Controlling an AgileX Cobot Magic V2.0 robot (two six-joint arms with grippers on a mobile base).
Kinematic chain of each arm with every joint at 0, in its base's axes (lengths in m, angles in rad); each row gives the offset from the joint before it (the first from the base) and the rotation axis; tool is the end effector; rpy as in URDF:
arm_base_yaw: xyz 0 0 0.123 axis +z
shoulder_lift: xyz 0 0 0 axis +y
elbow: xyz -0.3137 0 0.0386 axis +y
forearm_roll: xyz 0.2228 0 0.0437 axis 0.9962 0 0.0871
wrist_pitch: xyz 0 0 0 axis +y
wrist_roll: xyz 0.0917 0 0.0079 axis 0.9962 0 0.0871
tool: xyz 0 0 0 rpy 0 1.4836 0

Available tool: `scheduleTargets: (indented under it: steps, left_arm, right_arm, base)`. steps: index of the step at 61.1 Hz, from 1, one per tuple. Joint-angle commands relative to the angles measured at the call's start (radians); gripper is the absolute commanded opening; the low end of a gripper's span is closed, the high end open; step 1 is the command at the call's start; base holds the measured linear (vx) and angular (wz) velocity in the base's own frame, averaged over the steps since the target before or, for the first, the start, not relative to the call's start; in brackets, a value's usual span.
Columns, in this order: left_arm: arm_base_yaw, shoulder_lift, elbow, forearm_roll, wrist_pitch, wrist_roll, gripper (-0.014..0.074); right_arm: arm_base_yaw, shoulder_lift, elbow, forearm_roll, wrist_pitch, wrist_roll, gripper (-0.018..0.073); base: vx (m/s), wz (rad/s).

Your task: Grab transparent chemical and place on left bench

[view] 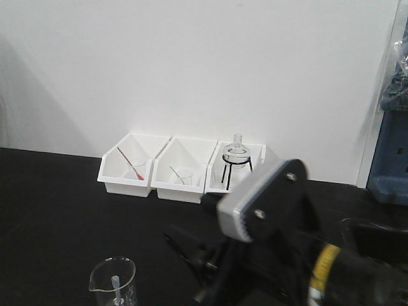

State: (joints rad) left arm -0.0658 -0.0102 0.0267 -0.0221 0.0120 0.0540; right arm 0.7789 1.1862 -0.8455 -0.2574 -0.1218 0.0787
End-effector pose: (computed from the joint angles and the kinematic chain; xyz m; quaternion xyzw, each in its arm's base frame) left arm 0.0013 -0.0001 0.2037 0.0336 0.6852 -0.0124 0.7274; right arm 0.1644 0.1663 0.3825 -0.3555 0.6643 0.2061 0.6245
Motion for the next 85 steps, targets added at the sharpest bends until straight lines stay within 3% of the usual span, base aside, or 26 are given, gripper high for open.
scheduleTargets:
  steps: [1,20,33,42,46,57,65,78,85]
  left_arm:
    - [-0.002,-0.019,0.016,-0.001,-0.078,-0.008,-0.0003]
    - [-0.002,-0.019,0.016,-0.001,-0.078,-0.008,-0.0003]
    - [-0.002,-0.019,0.016,-0.001,-0.078,-0.008,-0.0003]
    - [-0.002,-0.019,0.016,-0.001,-0.078,-0.008,-0.0003]
    - [-0.002,-0.019,0.016,-0.001,-0.078,-0.008,-0.0003]
    - [-0.002,-0.019,0.016,-0.001,-0.078,-0.008,-0.0003]
    - [-0.002,-0.019,0.016,-0.001,-0.078,-0.008,-0.0003]
    - [-0.002,-0.019,0.016,-0.001,-0.078,-0.008,-0.0003]
    - [-0.002,-0.019,0.016,-0.001,-0.078,-0.008,-0.0003]
  right_arm:
    - [-0.005,-0.124,0.063,0.005,-0.04,-0.01,0.0405]
    - [-0.004,-0.36,0.266,0.008,-0.017,0.007,0.0401]
    - [-0.004,-0.391,0.329,0.008,-0.011,0.007,0.0401]
    - [-0.013,-0.415,0.337,-0.014,0.068,-0.038,0.0396]
    - [-0.067,-0.479,0.337,0.014,0.132,-0.06,0.0385]
    - [-0.399,-0.751,0.338,0.048,0.336,-0.052,0.0328]
    - [-0.581,-0.919,0.42,0.057,0.41,-0.052,0.0264]
    - [-0.73,-1.175,0.668,0.116,0.355,-0.06,0.0137]
    - [-0.786,-1.206,0.751,0.125,0.325,-0.059,0.0097]
  base:
    - [0.0,0.0]
    - [0.0,0.0]
    - [0.0,0.0]
    - [0.0,0.0]
    - [0.0,0.0]
    - [0.0,0.0]
    - [0.0,0.0]
    - [0.0,0.0]
    - [0.0,0.0]
